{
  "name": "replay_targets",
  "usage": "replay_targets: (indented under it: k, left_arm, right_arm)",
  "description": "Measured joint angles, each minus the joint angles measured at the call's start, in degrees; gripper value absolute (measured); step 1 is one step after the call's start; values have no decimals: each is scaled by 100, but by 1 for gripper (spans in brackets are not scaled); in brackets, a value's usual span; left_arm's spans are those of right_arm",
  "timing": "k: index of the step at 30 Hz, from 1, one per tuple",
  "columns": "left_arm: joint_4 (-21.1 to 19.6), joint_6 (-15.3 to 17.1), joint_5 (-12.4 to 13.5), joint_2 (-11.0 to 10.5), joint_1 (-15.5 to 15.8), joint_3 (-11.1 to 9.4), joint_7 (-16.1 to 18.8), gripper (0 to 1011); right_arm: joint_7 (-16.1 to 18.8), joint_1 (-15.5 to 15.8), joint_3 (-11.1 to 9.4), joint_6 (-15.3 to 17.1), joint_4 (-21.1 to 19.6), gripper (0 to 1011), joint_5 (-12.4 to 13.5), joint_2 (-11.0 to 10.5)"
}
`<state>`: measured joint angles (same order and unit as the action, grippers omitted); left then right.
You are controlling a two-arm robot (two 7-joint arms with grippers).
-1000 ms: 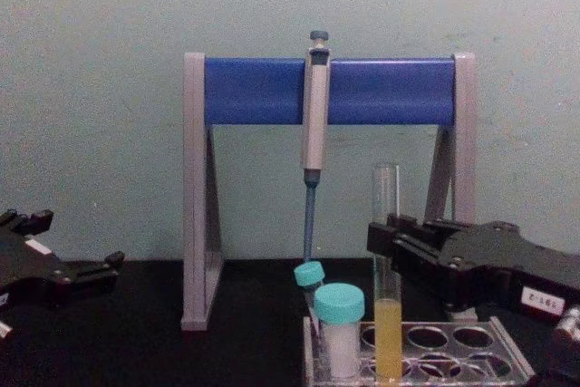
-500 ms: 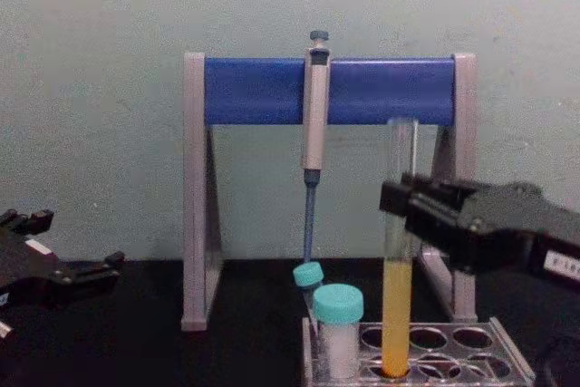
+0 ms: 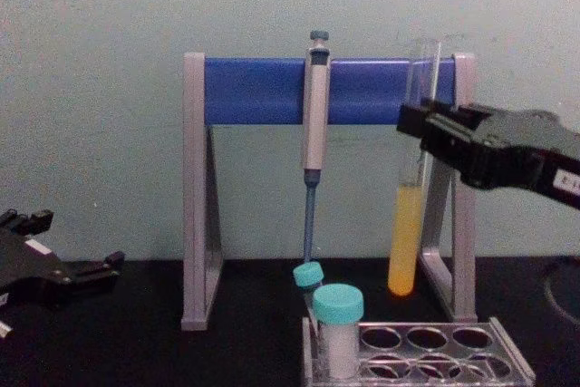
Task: Pick up the test tube from the test tube rack, shake it, then place it back into the test tube rack.
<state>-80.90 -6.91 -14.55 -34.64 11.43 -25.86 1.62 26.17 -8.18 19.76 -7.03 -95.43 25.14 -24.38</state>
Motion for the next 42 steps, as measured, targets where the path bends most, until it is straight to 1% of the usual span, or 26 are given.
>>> replay_targets:
  k: [11,20,26,31,33,36,37,40,42]
  left_arm:
    - [0,0,0,0,0,0,0,1002]
    - [0,0,0,0,0,0,0,1001]
    - [0,0,0,0,0,0,0,1001]
    - [0,0,0,0,0,0,0,1001]
    - [0,0,0,0,0,0,0,1001]
    - [0,0,0,0,0,0,0,1001]
    - [0,0,0,0,0,0,0,1001]
    - [0,0,0,0,0,0,0,1001]
    - [0,0,0,0,0,0,0,1001]
  right_arm:
    - [-111,-291,-31,80,273,227,-30,180]
    - [-153,-349,-43,130,370,227,-71,229]
    - [-208,-339,-107,141,380,227,-104,222]
    - [-269,-250,-212,141,321,227,-126,167]
    - [-303,-166,-271,144,249,227,-135,119]
    - [-344,26,-377,174,78,227,-141,21]
    - [-344,26,-377,174,78,227,-141,21]
    - [-348,268,-461,189,-131,227,-129,-74]
    - [-322,411,-478,205,-262,227,-105,-124]
